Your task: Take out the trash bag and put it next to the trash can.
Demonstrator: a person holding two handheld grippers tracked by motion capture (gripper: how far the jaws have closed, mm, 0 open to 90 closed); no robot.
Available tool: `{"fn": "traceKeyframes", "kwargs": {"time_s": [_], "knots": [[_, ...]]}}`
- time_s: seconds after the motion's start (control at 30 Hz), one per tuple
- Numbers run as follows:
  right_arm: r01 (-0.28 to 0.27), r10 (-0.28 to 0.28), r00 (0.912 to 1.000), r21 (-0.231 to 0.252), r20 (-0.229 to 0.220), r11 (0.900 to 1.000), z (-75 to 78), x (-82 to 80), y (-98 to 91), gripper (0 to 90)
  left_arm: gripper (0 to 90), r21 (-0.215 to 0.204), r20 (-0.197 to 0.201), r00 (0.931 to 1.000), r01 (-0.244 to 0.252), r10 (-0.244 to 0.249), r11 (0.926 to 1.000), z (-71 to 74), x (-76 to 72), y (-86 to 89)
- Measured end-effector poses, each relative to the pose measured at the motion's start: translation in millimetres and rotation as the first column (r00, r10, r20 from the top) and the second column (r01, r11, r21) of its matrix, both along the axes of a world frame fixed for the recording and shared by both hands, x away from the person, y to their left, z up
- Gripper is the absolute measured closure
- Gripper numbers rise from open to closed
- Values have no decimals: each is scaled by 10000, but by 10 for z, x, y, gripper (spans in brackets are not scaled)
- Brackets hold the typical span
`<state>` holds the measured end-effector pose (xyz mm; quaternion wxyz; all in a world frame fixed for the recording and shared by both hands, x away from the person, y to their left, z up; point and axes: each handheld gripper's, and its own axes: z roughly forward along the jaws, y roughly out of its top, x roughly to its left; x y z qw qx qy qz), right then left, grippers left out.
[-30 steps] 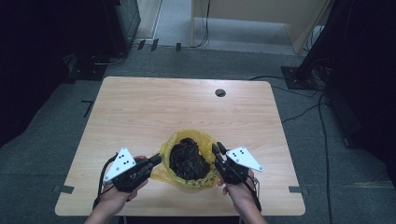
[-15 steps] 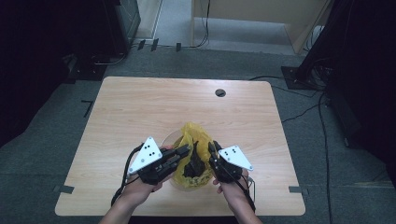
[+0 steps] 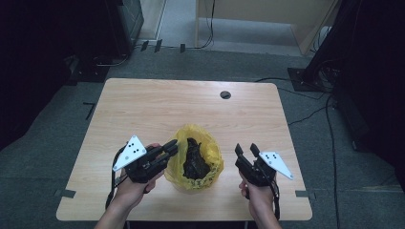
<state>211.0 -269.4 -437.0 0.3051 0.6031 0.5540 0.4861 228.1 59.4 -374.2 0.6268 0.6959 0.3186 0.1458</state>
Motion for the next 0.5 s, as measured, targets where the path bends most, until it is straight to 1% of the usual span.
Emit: {"fn": "traceKeyframes", "kwargs": {"time_s": [0.03, 0.07, 0.1, 0.13, 0.17, 0.2, 0.23, 0.27, 0.33, 0.37, 0.4, 0.43, 0.5], "knots": [[0, 0, 10000, 0, 0, 10000, 0, 0, 0, 437, 805, 0, 0, 10000, 0, 0, 10000, 0, 0, 0], [-153, 143, 9992, -253, -381, 9996, -120, 9, -22, 439, 805, -12, -23, 10000, -22, 22, 10000, -5, 4, 4], [-394, 361, 9965, -426, -758, 9983, -242, 26, -38, 447, 806, -4, -60, 10000, -40, 40, 10000, -12, 7, 6], [-622, 584, 9862, -194, -1549, 9979, -438, 93, -56, 458, 806, 8, -86, 10000, -50, 50, 10000, -18, 11, 3], [-619, 631, 9814, 122, -1811, 9980, -494, 125, -60, 463, 805, 53, -123, 9999, -6, 7, 10000, -39, 13, -12], [-676, 766, 9783, 533, -1926, 9963, -525, 143, -55, 464, 805, 53, -123, 9999, -6, 7, 10000, -39, 13, -12], [-676, 766, 9783, 533, -1926, 9963, -525, 143, -55, 464, 805, 76, -117, 9999, 43, -42, 10000, -53, 13, -25], [-893, 1056, 9761, 923, -1900, 9917, -540, 147, -10, 464, 804, 178, -166, 9998, 116, -113, 9998, -79, 13, -45], [-1168, 1335, 9752, 1016, -1765, 9879, -543, 129, 66, 454, 804, 209, -215, 9997, 132, -128, 9997, -98, 13, -56], [-1300, 1474, 9726, 1053, -1800, 9859, -552, 125, 103, 454, 804, 209, -215, 9997, 132, -128, 9997, -98, 13, -56], [-1300, 1474, 9726, 1053, -1800, 9859, -552, 125, 103, 443, 804, 230, -229, 9997, 122, -117, 9997, -105, 12, -60], [-1469, 1751, 9624, 1443, -2076, 9786, -585, 130, 167, 418, 804, 266, -247, 9997, 97, -90, 9996, -109, 0, -67], [-1506, 1921, 9525, 1824, -2365, 9716, -622, 140, 216, 414, 804, 269, -232, 9997, 99, -93, 9996, -100, -18, -68]]}}
